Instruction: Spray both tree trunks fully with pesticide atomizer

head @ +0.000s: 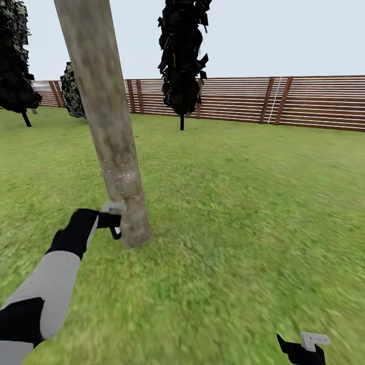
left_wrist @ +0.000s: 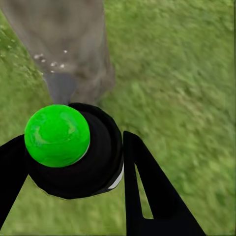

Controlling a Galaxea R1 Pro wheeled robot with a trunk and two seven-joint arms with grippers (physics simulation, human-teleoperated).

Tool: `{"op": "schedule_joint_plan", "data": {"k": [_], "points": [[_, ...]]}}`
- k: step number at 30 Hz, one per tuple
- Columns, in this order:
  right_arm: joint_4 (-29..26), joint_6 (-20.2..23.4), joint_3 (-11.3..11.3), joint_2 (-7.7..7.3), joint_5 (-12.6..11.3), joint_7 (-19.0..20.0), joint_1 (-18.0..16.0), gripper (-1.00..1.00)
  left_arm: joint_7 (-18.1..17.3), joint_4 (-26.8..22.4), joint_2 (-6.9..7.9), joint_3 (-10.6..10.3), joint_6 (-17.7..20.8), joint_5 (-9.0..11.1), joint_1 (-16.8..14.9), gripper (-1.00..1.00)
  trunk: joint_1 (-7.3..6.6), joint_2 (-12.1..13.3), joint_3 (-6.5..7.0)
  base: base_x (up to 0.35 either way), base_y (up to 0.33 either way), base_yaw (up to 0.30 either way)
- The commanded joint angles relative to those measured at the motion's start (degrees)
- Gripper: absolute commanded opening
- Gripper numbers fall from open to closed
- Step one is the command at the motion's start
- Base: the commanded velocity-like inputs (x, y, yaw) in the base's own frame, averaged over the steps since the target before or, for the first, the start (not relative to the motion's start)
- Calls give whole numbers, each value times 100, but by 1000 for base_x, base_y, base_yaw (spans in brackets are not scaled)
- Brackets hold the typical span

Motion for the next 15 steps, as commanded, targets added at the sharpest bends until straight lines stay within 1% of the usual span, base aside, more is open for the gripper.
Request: {"op": "schedule_joint_plan", "data": {"k": [1,3,5,8,10,12,13,14,15], "points": [[0,0,0,0,0,0,0,100,-2,51,-2,6,-103,8,101,-100,0,0,1,0,0,0],[0,0,0,0,0,3,0,100,-5,225,-6,14,-200,4,200,-100,0,0,1,0,0,0],[0,0,0,0,0,2,0,100,-2,280,-2,32,-213,4,219,-100,0,0,1,0,0,0],[0,0,0,0,0,-1,0,100,8,273,26,44,-177,10,114,-100,0,0,1,0,0,0],[0,0,0,0,0,0,0,100,22,248,32,47,-138,10,-227,-100,0,0,1,0,0,0],[0,0,0,0,0,-3,0,100,27,249,40,48,-94,11,-705,-100,0,0,1,0,0,0],[0,0,0,0,0,-4,0,100,28,247,47,45,64,9,-1021,-100,0,0,1,0,0,0],[0,0,0,0,0,-5,0,100,29,236,54,40,545,4,-1677,-100,0,0,1,0,0,0],[0,0,0,0,0,-5,0,100,29,226,56,34,964,-5,-2162,-100,0,0,1,0,0,0]]}}
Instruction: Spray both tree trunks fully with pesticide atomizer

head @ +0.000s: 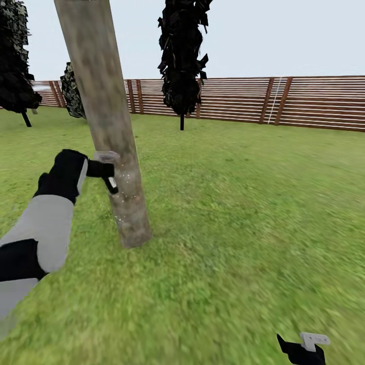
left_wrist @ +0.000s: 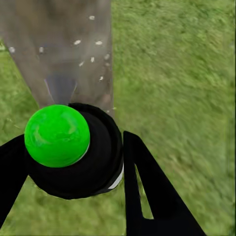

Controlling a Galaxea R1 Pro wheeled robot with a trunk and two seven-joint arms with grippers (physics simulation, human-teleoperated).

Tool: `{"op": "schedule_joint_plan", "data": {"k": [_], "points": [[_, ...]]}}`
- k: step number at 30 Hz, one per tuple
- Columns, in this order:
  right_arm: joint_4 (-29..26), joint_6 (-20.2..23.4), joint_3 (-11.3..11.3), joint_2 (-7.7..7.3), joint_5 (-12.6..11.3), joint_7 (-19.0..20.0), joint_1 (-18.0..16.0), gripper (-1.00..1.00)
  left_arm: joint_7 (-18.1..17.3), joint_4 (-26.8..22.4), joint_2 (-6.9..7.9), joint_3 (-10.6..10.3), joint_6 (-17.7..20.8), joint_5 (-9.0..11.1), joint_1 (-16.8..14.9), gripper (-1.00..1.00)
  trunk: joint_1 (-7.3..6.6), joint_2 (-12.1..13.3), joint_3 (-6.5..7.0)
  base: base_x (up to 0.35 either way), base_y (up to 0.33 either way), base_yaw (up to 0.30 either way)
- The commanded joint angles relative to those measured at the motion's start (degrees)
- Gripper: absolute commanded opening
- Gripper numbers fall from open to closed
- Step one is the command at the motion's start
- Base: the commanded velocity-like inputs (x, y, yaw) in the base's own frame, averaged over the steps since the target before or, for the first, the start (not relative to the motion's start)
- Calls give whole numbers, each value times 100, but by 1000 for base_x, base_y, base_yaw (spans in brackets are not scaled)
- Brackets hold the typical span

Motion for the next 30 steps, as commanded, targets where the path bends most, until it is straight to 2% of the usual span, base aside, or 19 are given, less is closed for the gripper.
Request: {"op": "schedule_joint_plan", "data": {"k": [1,3,7,12,16,17,20,22,25,26,27,30], "points": [[0,0,0,0,0,0,0,100,3,0,3,-7,128,-13,-206,-100,1,1,-1,0,0,0],[0,0,0,0,0,1,0,100,3,-83,5,-28,298,-25,-501,-100,1,1,-1,0,0,0],[0,0,0,0,0,0,0,100,3,-434,4,-54,715,-28,-760,-100,1,1,-1,0,0,0],[0,0,0,0,0,4,0,100,1,-491,14,-71,731,-28,-688,-100,1,1,-1,0,0,0],[0,0,0,0,0,7,0,100,-19,-477,31,-66,669,-16,-25,-100,1,1,-1,0,0,0],[0,0,0,0,0,8,0,100,-22,-451,27,-63,520,-8,304,-100,1,1,-1,0,0,0],[0,0,0,0,0,8,0,100,-23,-407,18,-54,103,-3,741,-100,1,1,-1,0,0,0],[0,0,0,0,0,8,0,100,-23,-387,6,-49,-108,-2,1165,-100,1,1,-1,0,0,0],[0,0,0,0,5,8,0,100,-24,-381,-2,-46,-208,-2,1509,-100,1,1,-1,0,0,0],[0,0,0,0,7,7,0,100,-24,-373,-3,-43,-349,-2,1626,-100,1,1,-1,0,0,0],[0,0,0,0,8,8,0,100,-19,-244,-13,-47,-681,-9,1803,-100,1,1,-1,0,0,0],[0,0,0,0,6,8,0,100,-9,264,-21,-47,-1169,-25,1932,-100,1,1,-1,0,0,0]]}}
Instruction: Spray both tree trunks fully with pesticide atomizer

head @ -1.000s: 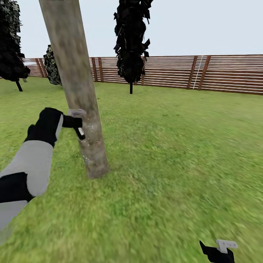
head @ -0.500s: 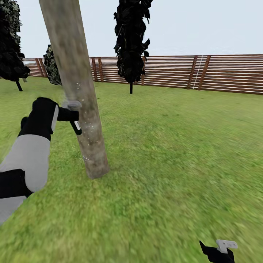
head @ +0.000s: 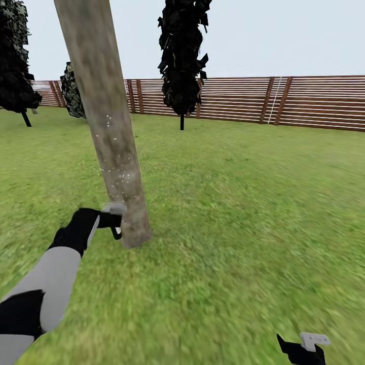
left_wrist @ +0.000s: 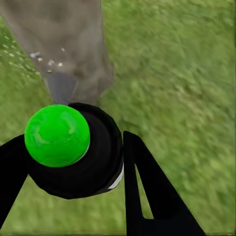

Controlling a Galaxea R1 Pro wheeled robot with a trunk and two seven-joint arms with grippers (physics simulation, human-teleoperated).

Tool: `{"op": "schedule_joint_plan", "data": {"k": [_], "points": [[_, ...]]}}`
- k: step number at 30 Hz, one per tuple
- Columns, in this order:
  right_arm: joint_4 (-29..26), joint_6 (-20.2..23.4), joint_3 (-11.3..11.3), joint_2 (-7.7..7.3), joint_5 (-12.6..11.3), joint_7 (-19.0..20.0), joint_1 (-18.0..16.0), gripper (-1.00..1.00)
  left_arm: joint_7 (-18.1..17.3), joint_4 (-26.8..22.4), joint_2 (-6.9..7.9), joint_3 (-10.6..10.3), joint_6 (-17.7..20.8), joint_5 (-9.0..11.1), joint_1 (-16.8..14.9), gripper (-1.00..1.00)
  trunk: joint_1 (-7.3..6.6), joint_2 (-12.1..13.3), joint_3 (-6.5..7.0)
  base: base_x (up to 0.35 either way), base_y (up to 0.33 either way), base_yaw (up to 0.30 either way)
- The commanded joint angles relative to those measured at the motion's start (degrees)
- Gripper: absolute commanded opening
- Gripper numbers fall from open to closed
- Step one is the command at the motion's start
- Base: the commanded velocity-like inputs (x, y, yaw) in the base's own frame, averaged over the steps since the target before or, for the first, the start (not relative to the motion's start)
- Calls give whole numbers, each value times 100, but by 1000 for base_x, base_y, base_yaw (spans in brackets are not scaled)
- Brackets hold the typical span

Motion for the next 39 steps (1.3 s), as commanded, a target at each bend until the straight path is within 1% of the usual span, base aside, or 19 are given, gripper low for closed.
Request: {"op": "schedule_joint_plan", "data": {"k": [1,4,5,6,8,9,10,11,12,13,15,17,19,21,22,23,26,29,39], "points": [[0,0,0,0,1,0,0,100,12,168,0,-1,-137,3,10,-100,0,0,1,0,0,0],[0,0,0,0,-4,0,0,100,217,1237,-43,17,-968,10,31,-100,0,0,1,0,0,0],[0,0,0,0,-5,0,0,100,311,1394,-73,33,-1144,16,30,-100,0,0,1,0,0,0],[0,0,0,0,-5,0,0,100,480,1531,-147,53,-1320,25,30,-100,0,0,1,0,0,0],[0,0,0,0,-6,0,0,100,739,1615,-322,73,-1435,31,30,-100,0,0,1,0,0,0],[0,0,0,0,-6,0,0,100,885,1644,-458,79,-1478,33,30,-100,0,0,1,0,0,0],[0,0,0,0,-6,0,0,100,971,1655,-546,83,-1495,33,30,-100,0,0,1,0,0,0],[0,0,0,0,-6,0,0,100,1147,1660,-660,88,-1517,33,30,-100,0,0,1,0,0,0],[0,0,0,0,-6,0,0,100,1384,1662,-724,93,-1534,38,30,-100,0,0,1,0,0,0],[0,0,0,0,-6,0,0,100,1544,1663,-748,117,-1542,65,30,-100,0,0,1,0,0,0],[0,0,0,0,-4,0,0,100,1840,1684,-763,275,-1603,240,38,-100,0,0,1,0,0,0],[0,0,0,0,1,0,0,100,2138,1688,-739,562,-2066,558,130,-100,0,0,1,0,0,0],[2,0,0,0,7,0,0,100,2491,1678,-726,659,-2356,660,265,-100,0,0,1,0,0,0],[7,0,0,-5,10,0,0,100,2803,1717,-722,664,-2495,698,434,-100,0,0,1,0,0,0],[18,0,0,-8,11,0,0,100,2865,1690,-743,665,-2657,724,725,-100,0,0,1,0,0,0],[71,0,0,-8,8,0,0,100,2872,1708,-758,665,-2871,731,874,-100,0,0,1,0,0,0],[156,0,0,-9,-3,0,0,100,2881,1733,-777,666,-3354,732,1107,-100,0,0,1,6,0,0],[167,-6,-2,-9,-5,0,0,100,2881,1741,-770,671,-3445,730,1163,-100,0,0,1,209,0,0],[176,-9,0,0,-6,-6,0,100,2897,1744,-782,669,-3515,739,1197,-100,0,0,1,268,-56,22]]}}
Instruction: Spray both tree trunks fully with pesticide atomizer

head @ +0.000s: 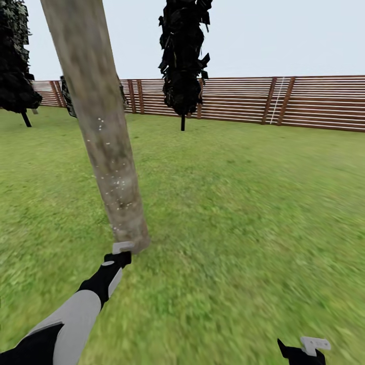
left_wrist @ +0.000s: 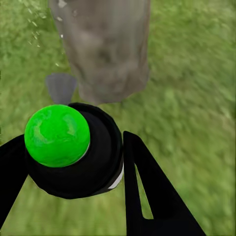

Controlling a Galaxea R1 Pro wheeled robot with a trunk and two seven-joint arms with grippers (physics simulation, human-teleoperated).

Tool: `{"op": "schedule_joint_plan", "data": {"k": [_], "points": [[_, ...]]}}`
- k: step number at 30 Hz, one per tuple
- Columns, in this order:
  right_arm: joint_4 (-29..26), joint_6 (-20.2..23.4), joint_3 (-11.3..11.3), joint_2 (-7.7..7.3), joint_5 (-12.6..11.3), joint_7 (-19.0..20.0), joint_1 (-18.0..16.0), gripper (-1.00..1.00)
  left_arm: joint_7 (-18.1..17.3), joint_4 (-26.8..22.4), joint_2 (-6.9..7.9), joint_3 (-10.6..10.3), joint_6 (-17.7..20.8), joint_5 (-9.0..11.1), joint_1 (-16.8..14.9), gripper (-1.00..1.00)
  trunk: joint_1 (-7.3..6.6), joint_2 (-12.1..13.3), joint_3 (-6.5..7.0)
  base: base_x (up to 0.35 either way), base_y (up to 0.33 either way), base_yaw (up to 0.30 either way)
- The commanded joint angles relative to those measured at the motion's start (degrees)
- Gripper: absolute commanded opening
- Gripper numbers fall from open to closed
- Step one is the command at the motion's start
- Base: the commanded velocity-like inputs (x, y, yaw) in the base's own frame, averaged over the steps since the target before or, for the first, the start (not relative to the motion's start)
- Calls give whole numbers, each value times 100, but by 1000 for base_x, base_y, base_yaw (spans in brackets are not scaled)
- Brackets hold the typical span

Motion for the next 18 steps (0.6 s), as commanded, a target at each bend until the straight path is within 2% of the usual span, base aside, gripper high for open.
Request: {"op": "schedule_joint_plan", "data": {"k": [1,7,10,11,12,13,18], "points": [[0,-1,0,0,0,1,0,100,4,-1,0,-3,-2,-3,1,-100,0,0,0,67,-24,211],[0,0,0,0,0,3,0,100,-3,-1,-9,-4,-8,-3,2,-100,0,0,0,11,-4,267],[0,0,0,0,0,2,0,100,-7,-1,-15,-4,93,-3,2,-100,0,0,0,102,9,110],[0,0,0,0,0,4,0,100,-9,-1,-18,-4,162,-3,2,-100,0,0,0,211,45,31],[0,0,0,0,0,3,0,100,-25,-4,-26,-10,446,-5,2,-100,0,0,0,242,59,13],[0,0,0,0,0,3,0,100,-169,-35,-60,-13,894,-14,2,-100,0,0,0,135,17,3],[0,0,0,0,0,5,0,100,-689,-75,-72,-10,1071,-24,2,-100,0,0,0,32,4,1]]}}
